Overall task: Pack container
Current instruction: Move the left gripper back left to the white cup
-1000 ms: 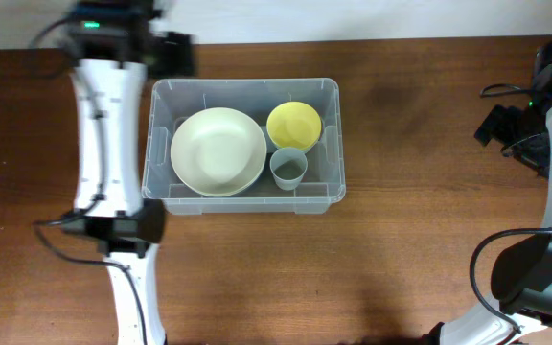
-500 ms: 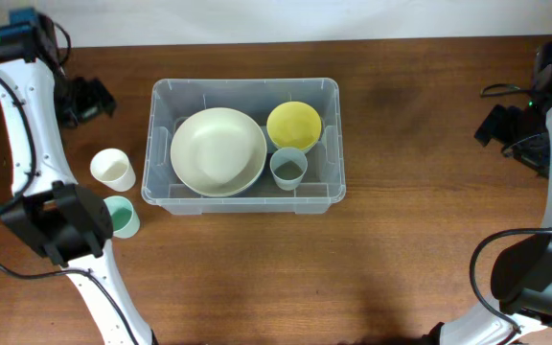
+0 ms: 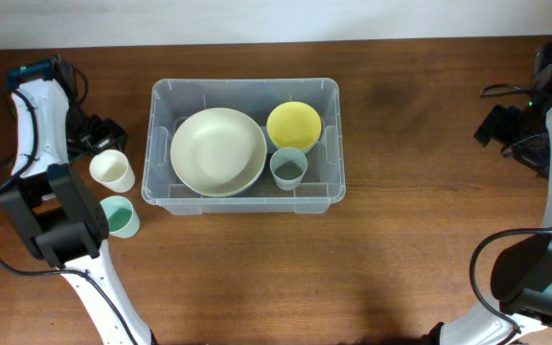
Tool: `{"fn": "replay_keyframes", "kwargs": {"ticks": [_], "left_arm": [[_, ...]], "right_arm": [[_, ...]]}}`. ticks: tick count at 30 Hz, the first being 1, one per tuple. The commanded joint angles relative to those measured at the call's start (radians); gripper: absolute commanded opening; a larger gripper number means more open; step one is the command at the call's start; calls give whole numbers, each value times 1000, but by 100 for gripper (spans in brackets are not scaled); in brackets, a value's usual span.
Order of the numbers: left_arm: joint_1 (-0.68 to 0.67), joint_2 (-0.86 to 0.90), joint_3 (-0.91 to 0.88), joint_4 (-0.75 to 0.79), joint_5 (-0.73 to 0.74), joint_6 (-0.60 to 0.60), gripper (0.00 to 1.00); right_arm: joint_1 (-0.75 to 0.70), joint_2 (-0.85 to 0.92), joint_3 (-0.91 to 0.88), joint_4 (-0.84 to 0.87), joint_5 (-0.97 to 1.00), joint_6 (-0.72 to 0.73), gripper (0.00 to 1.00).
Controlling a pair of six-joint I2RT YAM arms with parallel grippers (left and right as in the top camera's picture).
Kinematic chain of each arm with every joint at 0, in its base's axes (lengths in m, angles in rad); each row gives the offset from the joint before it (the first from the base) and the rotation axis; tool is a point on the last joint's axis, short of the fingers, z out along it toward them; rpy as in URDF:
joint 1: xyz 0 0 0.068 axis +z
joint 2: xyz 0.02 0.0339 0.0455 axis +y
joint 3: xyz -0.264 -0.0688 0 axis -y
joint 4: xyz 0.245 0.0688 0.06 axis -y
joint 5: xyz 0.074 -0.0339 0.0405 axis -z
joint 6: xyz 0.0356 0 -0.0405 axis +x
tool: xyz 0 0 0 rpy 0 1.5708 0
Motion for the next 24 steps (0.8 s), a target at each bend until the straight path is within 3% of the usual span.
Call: {"fn": "replay_keyframes", "kwargs": {"ticks": [1, 20, 24], "left_arm": [[6, -10, -76, 38, -10, -24, 100], [12, -10, -126, 101, 2, -22, 99], [12, -10, -126, 137, 49, 61, 99]], "right_arm": [[-6, 2, -2, 0, 13, 7, 99], [-6, 2, -2, 0, 13, 7, 99], [-6, 2, -2, 0, 13, 7, 99]]}}
